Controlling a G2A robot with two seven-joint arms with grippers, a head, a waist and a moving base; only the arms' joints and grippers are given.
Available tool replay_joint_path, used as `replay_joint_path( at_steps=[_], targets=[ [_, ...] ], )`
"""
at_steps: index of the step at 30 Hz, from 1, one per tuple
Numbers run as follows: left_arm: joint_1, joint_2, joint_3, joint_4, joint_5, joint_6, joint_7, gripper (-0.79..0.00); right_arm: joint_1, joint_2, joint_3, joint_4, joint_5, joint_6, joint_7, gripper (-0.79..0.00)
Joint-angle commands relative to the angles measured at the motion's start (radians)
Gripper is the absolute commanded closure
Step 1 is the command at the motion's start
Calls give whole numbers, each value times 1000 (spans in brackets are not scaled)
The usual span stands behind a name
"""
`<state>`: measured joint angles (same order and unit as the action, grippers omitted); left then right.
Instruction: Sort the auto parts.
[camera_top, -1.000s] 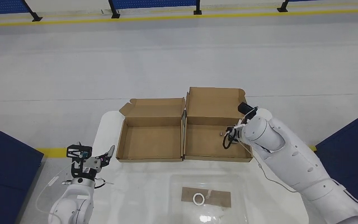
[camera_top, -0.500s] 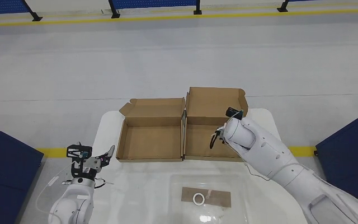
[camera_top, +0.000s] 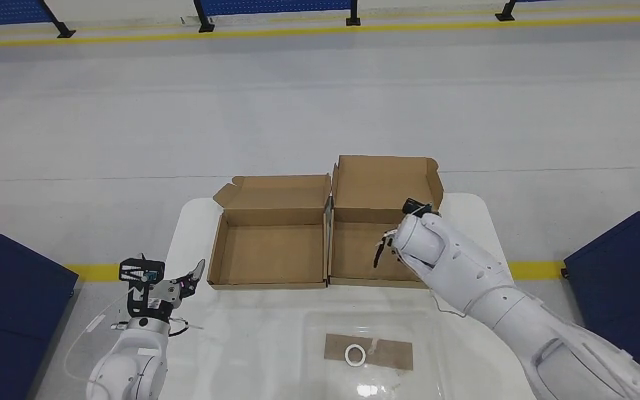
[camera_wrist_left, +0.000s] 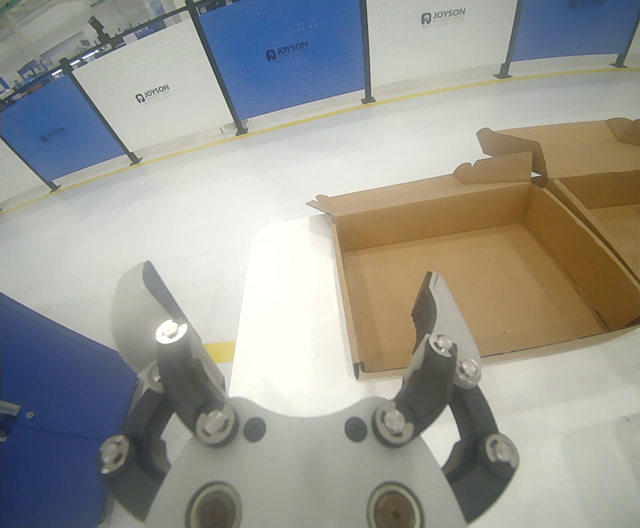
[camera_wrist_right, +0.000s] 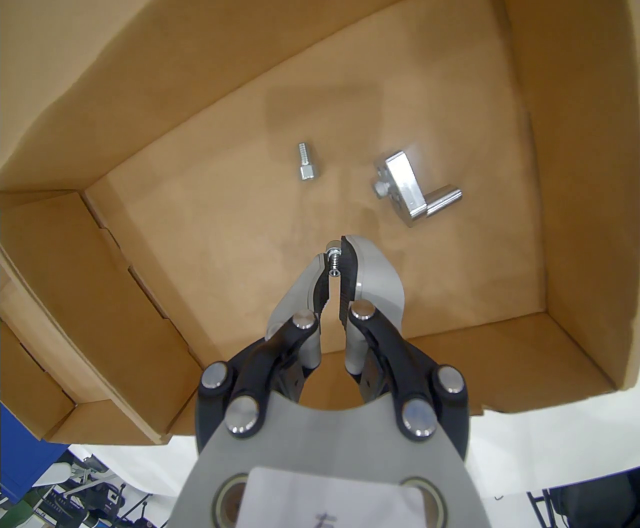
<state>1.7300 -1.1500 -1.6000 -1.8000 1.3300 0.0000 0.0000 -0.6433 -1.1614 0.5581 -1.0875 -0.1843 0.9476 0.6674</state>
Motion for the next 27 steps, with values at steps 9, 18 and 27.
replay_joint_path(
  at_steps=[9, 18, 27],
  targets=[
    [0, 0, 0, 0, 0, 0, 0, -785, 21, -42, -12, 70, 31, -19, 15, 0],
    [0, 0, 0, 0, 0, 0, 0, -785, 24, -62, -8, 111, 37, -24, 20, -68],
    [0, 0, 0, 0, 0, 0, 0, -785, 19, -51, 29, 71, 17, -35, 32, -785]
  ],
)
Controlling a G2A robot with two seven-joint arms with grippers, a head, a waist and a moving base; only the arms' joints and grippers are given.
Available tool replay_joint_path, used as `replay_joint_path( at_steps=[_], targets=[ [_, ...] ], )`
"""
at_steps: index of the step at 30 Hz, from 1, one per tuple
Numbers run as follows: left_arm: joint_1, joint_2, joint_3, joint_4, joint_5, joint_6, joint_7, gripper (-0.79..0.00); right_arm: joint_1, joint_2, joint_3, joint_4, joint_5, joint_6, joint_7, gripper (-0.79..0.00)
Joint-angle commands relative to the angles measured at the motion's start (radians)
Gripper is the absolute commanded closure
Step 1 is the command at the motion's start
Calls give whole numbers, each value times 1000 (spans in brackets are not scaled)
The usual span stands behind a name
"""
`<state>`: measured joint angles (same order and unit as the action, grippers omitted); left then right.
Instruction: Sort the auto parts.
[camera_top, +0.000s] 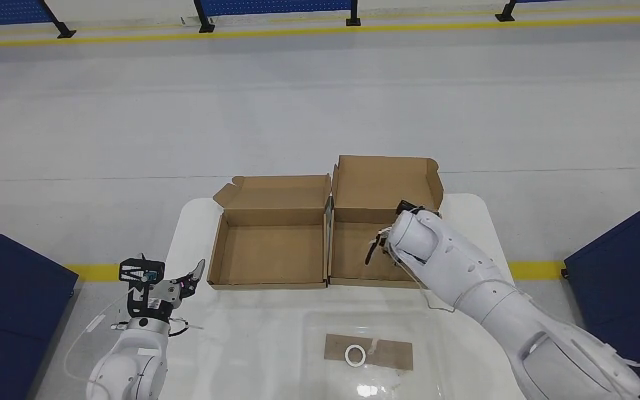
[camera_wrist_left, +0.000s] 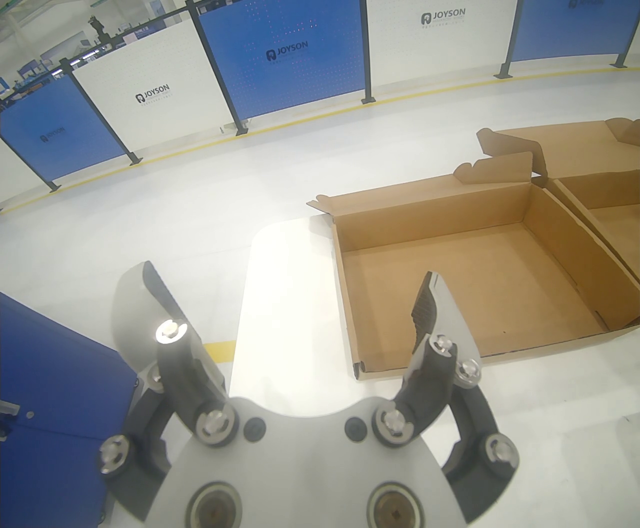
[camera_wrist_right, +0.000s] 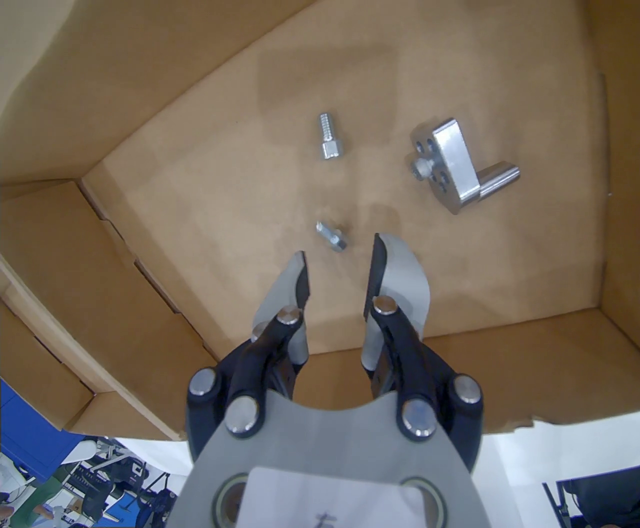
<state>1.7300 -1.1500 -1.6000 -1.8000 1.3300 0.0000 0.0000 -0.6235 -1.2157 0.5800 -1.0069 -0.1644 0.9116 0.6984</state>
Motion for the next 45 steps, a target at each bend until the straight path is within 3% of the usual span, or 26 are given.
replay_joint_path(
  at_steps=[1, 6, 17, 20, 27, 31, 37, 45],
  targets=[
    [0, 0, 0, 0, 0, 0, 0, -785, -2, 8, 16, -25, -7, 4, 3, -785],
    [0, 0, 0, 0, 0, 0, 0, -785, -27, 45, 81, -131, -23, -11, 34, -785],
    [0, 0, 0, 0, 0, 0, 0, -785, -27, 45, 81, -131, -23, -11, 34, -785],
    [0, 0, 0, 0, 0, 0, 0, -785, -46, 52, 120, -152, 8, -84, 17, -785],
    [0, 0, 0, 0, 0, 0, 0, -785, -199, 135, 363, -324, 127, -377, 139, -785],
    [0, 0, 0, 0, 0, 0, 0, -785, -344, 196, 550, -458, 195, -522, 306, -785],
    [0, 0, 0, 0, 0, 0, 0, -785, -578, 258, 824, -602, 294, -635, 446, -785],
    [0, 0, 0, 0, 0, 0, 0, -785, -825, 288, 1071, -677, 478, -772, 546, -785]
  ],
)
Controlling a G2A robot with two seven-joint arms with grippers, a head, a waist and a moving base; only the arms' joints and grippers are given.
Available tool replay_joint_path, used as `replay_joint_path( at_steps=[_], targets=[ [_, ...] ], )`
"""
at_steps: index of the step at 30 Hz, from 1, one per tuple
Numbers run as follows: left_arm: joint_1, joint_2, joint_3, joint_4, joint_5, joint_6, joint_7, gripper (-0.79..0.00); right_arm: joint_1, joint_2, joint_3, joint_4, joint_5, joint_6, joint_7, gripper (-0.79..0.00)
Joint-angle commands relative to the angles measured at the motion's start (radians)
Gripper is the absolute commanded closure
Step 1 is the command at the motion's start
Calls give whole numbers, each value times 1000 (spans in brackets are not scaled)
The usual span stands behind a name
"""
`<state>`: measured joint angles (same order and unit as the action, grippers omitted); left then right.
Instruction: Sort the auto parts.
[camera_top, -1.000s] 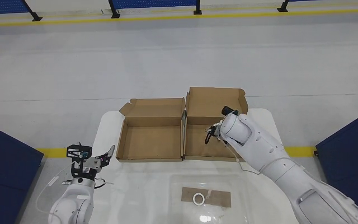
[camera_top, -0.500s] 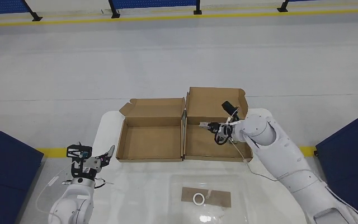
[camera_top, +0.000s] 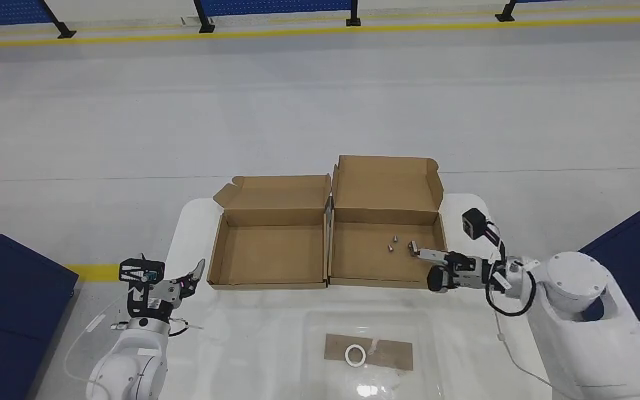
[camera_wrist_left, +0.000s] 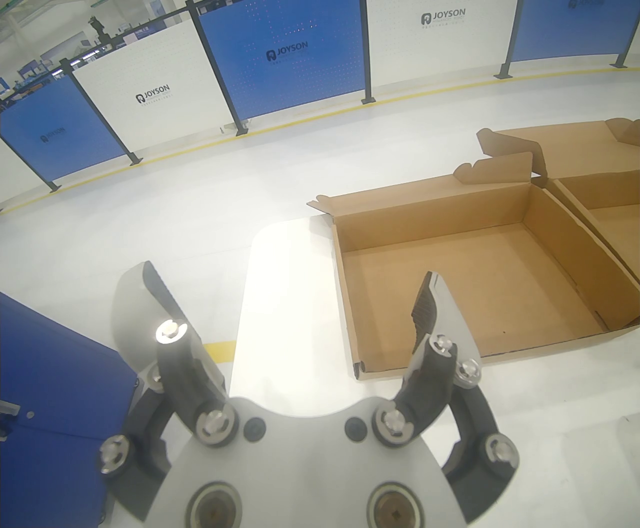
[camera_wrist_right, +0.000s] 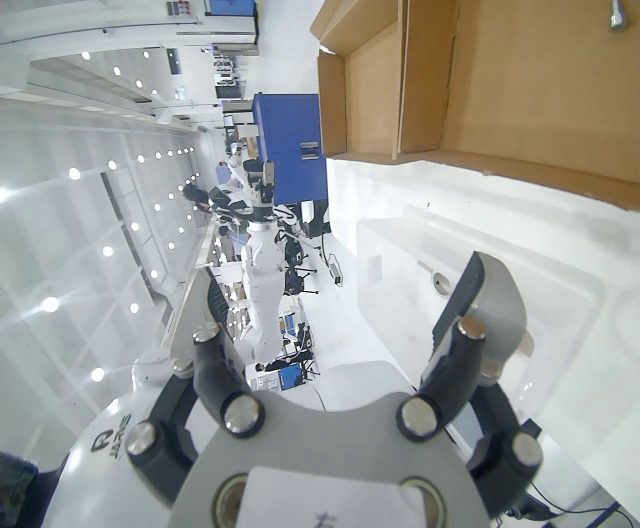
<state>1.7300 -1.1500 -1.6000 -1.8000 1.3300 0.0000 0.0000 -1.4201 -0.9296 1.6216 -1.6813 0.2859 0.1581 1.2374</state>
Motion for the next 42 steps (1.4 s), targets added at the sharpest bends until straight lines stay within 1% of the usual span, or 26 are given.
replay_joint_path(
  at_steps=[1, 4, 5, 23, 25, 29, 39, 40, 41, 42],
  targets=[
    [0, 0, 0, 0, 0, 0, 0, -785, -57, 3, 54, -6, 52, -39, 16, -785],
    [0, 0, 0, 0, 0, 0, 0, -785, -125, 6, 116, -15, 125, -113, 60, -785],
    [0, 0, 0, 0, 0, 0, 0, -785, -131, 6, 122, -15, 134, -120, 64, -785],
    [0, 0, 0, 0, 0, 0, 0, -785, -131, 6, 122, -15, 134, -120, 64, -785],
    [-2, 1, 13, -25, 32, -21, -18, -785, -131, 6, 122, -15, 134, -120, 64, -785],
    [5, 3, 56, -145, 76, -95, -113, -785, -131, 6, 122, -15, 134, -120, 64, -785],
    [5, 4, 56, -158, 90, -99, -124, -785, -131, 6, 122, -15, 134, -120, 64, -785],
    [2, 5, 57, -173, 113, -106, -142, -785, -131, 6, 122, -15, 134, -120, 64, -785],
    [0, 6, 67, -204, 119, -137, -162, -785, -131, 6, 122, -15, 134, -120, 64, -785],
    [1, 7, 70, -228, 112, -161, -216, -785, -131, 6, 122, -15, 134, -120, 64, -785]
  ],
)
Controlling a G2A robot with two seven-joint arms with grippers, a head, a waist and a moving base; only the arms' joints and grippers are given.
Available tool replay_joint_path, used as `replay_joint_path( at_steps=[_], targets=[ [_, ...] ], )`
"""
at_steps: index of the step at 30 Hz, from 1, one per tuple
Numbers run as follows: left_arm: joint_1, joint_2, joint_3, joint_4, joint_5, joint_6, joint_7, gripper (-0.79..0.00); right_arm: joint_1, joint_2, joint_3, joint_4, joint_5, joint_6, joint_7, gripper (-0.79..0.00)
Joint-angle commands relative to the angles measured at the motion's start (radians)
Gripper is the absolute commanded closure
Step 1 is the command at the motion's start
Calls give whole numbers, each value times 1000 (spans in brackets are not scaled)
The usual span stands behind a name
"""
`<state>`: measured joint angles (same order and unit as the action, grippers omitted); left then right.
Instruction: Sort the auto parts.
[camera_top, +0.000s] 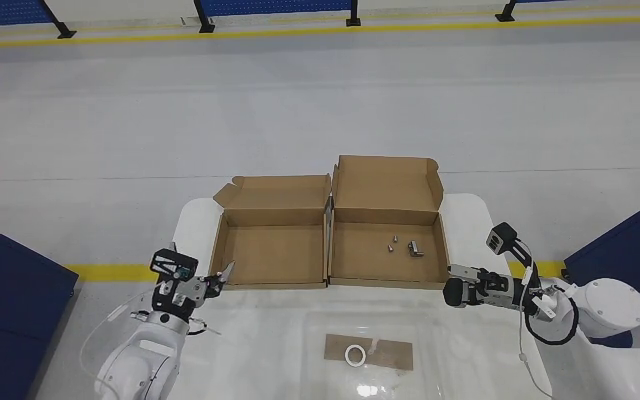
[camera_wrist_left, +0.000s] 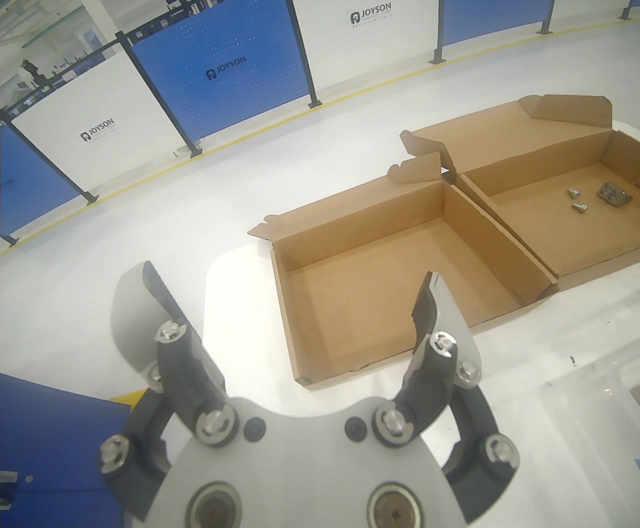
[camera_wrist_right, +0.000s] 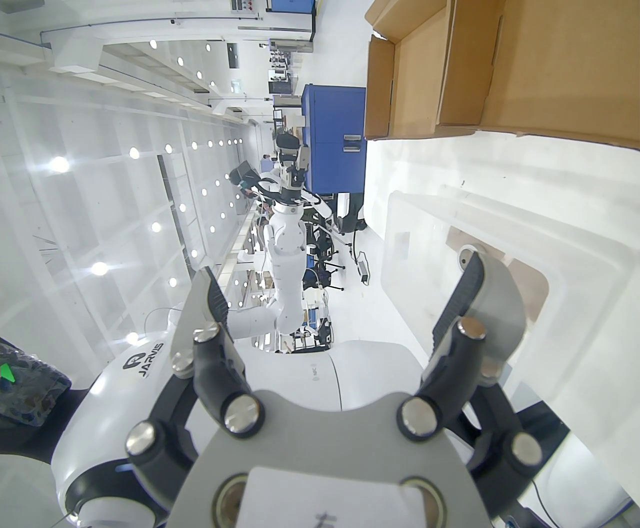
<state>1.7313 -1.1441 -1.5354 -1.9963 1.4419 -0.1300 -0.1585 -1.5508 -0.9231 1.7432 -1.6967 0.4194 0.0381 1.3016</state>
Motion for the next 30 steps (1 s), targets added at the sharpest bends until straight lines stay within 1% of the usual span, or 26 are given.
replay_joint_path(
  at_steps=[1, 2, 4, 5, 7, 8, 9, 18, 19, 21, 23, 26, 28, 29, 30],
  targets=[
    [-6, 3, 12, -63, 2, -64, -106, -785, 0, 0, 0, 0, 0, 0, 0, -785],
    [-12, 4, 17, -85, 1, -99, -150, -785, 0, 0, 0, 0, 0, 0, 0, -785],
    [-26, 6, 32, -128, -2, -143, -281, -785, 0, 0, 0, 0, 0, 0, 0, -785],
    [-36, 7, 43, -151, -33, -172, -332, -785, 0, 0, 0, 0, 0, 0, 0, -785],
    [-56, 8, 51, -179, -54, -198, -457, -785, 0, 0, 0, 0, 0, 0, 0, -785],
    [-67, 10, 65, -199, -51, -228, -515, -785, 0, 0, 0, 0, 0, 0, 0, -785],
    [-70, 10, 69, -203, -55, -235, -529, -785, 0, 0, 0, 0, 0, 0, 0, -785],
    [-70, 10, 69, -203, -55, -235, -529, -785, 0, 0, 0, 0, 0, 0, 0, -785],
    [-70, 10, 72, -204, -56, -239, -528, -785, 0, 0, 0, 0, 0, 0, 0, -785],
    [-80, 11, 99, -213, -71, -285, -547, -785, 0, 0, 0, 0, 0, 0, 0, -785],
    [-110, 12, 136, -225, -114, -339, -628, -785, 0, 0, 0, 0, 0, 0, 0, -785],
    [-183, 10, 213, -224, -180, -387, -805, -785, 0, 0, 0, 0, 0, 0, 0, -785],
    [-245, 5, 273, -202, -244, -379, -906, -785, 0, 0, 0, 0, 0, 0, 0, -785],
    [-279, 2, 307, -190, -260, -389, -952, -785, 0, 0, 0, 0, 0, 0, 0, -785],
    [-279, 2, 307, -190, -260, -389, -952, -785, 0, 0, 0, 0, 0, 0, 0, -785]
  ],
)
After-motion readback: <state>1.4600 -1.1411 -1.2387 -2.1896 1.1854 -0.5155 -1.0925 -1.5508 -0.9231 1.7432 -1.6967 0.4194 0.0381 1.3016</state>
